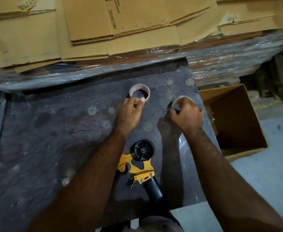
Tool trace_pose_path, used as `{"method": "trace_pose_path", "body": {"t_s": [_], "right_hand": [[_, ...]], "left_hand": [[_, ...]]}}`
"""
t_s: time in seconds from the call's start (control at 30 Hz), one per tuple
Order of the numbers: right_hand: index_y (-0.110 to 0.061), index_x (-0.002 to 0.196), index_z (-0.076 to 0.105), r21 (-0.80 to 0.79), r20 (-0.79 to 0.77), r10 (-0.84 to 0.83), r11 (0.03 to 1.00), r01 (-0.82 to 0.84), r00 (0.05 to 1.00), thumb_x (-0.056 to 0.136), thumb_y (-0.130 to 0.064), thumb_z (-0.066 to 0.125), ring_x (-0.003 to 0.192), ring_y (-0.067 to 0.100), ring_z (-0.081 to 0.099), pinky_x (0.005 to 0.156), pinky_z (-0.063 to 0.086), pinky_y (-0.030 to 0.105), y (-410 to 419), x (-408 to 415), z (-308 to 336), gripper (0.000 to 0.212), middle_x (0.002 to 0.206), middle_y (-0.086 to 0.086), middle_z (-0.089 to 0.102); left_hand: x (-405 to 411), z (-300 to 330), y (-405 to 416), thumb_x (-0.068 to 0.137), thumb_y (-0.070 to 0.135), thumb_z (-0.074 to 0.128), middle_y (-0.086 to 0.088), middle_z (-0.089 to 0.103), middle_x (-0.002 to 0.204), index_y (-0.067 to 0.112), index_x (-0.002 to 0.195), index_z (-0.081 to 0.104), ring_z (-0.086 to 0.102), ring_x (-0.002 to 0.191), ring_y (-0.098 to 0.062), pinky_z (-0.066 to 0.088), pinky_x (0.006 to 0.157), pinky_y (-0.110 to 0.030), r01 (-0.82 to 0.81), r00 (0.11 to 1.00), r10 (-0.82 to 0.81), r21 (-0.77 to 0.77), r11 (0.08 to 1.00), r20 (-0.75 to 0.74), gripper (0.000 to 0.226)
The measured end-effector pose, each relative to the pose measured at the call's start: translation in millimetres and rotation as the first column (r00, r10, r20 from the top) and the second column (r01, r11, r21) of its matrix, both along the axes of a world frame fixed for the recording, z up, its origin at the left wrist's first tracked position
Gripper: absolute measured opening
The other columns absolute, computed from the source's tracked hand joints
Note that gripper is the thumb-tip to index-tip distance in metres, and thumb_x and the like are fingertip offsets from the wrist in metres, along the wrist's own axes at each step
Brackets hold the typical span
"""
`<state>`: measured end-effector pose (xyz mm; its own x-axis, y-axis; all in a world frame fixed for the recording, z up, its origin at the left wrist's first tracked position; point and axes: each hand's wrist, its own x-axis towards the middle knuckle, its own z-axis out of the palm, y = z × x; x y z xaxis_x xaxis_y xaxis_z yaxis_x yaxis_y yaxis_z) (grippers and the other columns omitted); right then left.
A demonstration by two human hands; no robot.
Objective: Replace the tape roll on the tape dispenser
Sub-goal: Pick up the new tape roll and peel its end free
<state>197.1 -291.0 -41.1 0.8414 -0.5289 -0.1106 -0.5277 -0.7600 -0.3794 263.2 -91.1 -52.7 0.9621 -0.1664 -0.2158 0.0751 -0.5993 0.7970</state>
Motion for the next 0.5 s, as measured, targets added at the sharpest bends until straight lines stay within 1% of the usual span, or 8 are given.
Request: {"method": "trace_pose_path", "body": {"t_s": [0.07,0.13,0.2,0.27,0.3,0.37,0.43,0.5], "right_hand": [[-0.019,0.11,0.065,-0.096,-0.215,0.039,0.994,-0.06,0.976,0.082,-0.043,0.064,0.107,0.033,0.062,0.101,0.034,0.053,-3,-13,-6,0.037,0.1,0.011,0.072],[-0.022,0.11,0.067,-0.111,-0.269,0.065,0.989,-0.098,0.961,0.085,-0.03,0.062,0.105,0.032,0.063,0.103,0.03,0.053,3,-18,-7,0.026,0.096,0.01,0.072],[-0.024,0.114,0.068,-0.05,-0.222,0.069,0.995,-0.082,0.973,0.088,-0.022,0.06,0.101,0.035,0.066,0.103,0.034,0.054,15,-19,4,0.027,0.099,0.013,0.073],[-0.021,0.119,0.067,0.06,-0.128,0.12,0.992,-0.113,0.985,0.089,-0.024,0.062,0.101,0.041,0.066,0.097,0.047,0.051,32,-19,22,0.03,0.104,0.019,0.073],[-0.019,0.12,0.068,0.105,-0.078,0.164,0.982,-0.155,0.983,0.089,-0.023,0.063,0.101,0.043,0.066,0.091,0.051,0.048,43,-20,33,0.032,0.106,0.022,0.073],[-0.018,0.125,0.068,0.143,0.017,0.249,0.958,-0.249,0.968,0.088,-0.02,0.065,0.102,0.045,0.066,0.085,0.054,0.042,71,-26,57,0.038,0.109,0.023,0.074],[-0.017,0.129,0.067,0.161,0.086,0.321,0.93,-0.331,0.943,0.088,-0.022,0.066,0.107,0.043,0.067,0.089,0.052,0.041,101,-34,80,0.041,0.116,0.022,0.074],[-0.016,0.128,0.068,0.164,0.137,0.37,0.906,-0.39,0.919,0.089,-0.025,0.067,0.108,0.04,0.068,0.091,0.054,0.041,131,-45,99,0.041,0.118,0.02,0.074]], "left_hand": [[-12,-1,-5,0.085,0.069,0.042,0.007,0.062,0.1,0.026,0.092,0.064,0.062,0.089,-0.01,0.048,0.081,-0.033,0.068,0.996,-0.069,-0.02,0.997,-0.059,0.048],[-22,0,-4,0.088,0.061,0.052,0.002,0.068,0.103,0.021,0.098,0.066,0.065,0.091,-0.012,0.051,0.081,-0.032,0.143,0.985,-0.145,-0.03,0.989,-0.097,0.044],[-32,5,4,0.09,0.05,0.061,-0.003,0.069,0.107,0.017,0.105,0.067,0.067,0.091,-0.017,0.051,0.078,-0.03,0.183,0.979,-0.186,-0.04,0.982,-0.082,0.037],[-37,18,17,0.09,0.041,0.069,-0.004,0.066,0.116,0.017,0.113,0.065,0.064,0.091,-0.018,0.051,0.078,-0.031,0.183,0.982,-0.184,-0.046,0.982,-0.038,0.034],[-39,27,27,0.09,0.037,0.071,-0.005,0.064,0.121,0.016,0.119,0.064,0.062,0.094,-0.017,0.05,0.078,-0.03,0.168,0.986,-0.168,-0.049,0.985,-0.001,0.037],[-41,47,53,0.088,0.029,0.075,-0.006,0.06,0.128,0.014,0.129,0.059,0.061,0.101,-0.019,0.049,0.08,-0.03,0.127,0.99,-0.122,-0.08,0.989,0.065,0.046],[-40,68,83,0.087,0.024,0.077,-0.006,0.059,0.135,0.015,0.137,0.055,0.062,0.108,-0.022,0.051,0.082,-0.033,0.123,0.99,-0.114,-0.127,0.984,0.078,0.055],[-44,87,114,0.085,0.022,0.08,-0.003,0.061,0.135,0.019,0.141,0.052,0.062,0.112,-0.02,0.052,0.086,-0.034,0.154,0.987,-0.145,-0.18,0.972,0.062,0.063]]}}
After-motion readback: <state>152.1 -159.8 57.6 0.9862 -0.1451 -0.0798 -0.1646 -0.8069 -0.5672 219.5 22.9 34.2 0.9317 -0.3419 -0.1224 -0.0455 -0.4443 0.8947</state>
